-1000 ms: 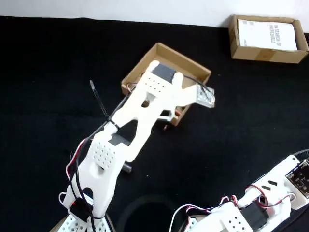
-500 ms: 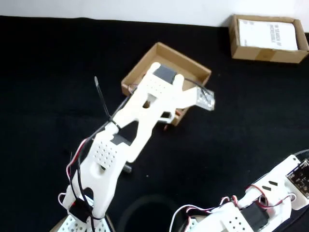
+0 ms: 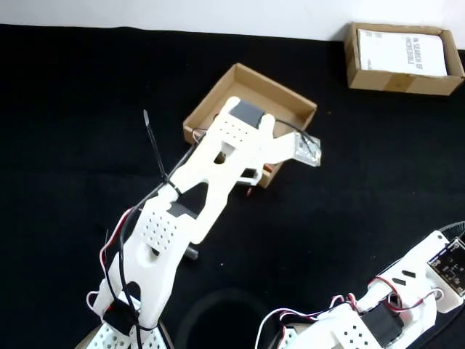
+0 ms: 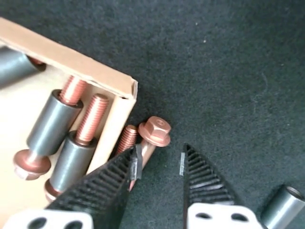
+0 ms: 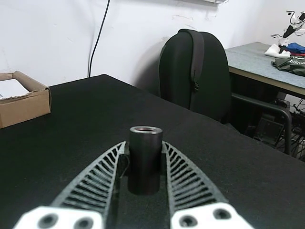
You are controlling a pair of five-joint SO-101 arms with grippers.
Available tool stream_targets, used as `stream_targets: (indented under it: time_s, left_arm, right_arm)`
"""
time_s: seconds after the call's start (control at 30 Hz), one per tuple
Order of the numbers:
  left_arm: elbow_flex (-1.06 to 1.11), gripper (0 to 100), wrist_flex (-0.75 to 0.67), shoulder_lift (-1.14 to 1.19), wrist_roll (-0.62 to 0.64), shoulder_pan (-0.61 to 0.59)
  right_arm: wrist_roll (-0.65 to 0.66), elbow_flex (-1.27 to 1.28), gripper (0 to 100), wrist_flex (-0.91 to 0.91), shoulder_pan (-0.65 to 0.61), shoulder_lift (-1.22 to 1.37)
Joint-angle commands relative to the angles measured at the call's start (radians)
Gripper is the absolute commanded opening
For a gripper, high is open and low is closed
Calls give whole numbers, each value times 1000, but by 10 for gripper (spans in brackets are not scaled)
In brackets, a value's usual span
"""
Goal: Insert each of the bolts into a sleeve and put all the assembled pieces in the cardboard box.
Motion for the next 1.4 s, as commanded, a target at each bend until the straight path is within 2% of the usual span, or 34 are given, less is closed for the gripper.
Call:
stream_targets:
  time_s: [0.0, 0.13, 0.27, 0.53, 0.77, 0.93, 1.17, 1.37]
  left_arm:
    - [-51, 171, -44, 38, -12, -45]
    - [-51, 171, 0, 38, -14, -58]
    - [-51, 171, 71, 39, -71, -82]
    - [-51, 171, 84, 39, -71, -124]
    - [-59, 168, 77, 79, -68, -42]
    - [-59, 2, 44, 76, -69, 36]
    - [-59, 8, 43, 71, -66, 42]
    - [-150, 8, 104, -7, 137, 44]
  right_arm:
    - [8, 131, 6, -21, -13, 2]
    - [8, 131, 6, -24, -13, -1]
    - [8, 128, 6, -24, -13, 1]
    - [8, 131, 6, -24, -36, 1]
    - [8, 130, 6, -24, -39, -1]
    - [8, 127, 6, -24, -39, 1]
    - [8, 133, 6, -24, -35, 1]
    - [0, 133, 6, 13, -58, 1]
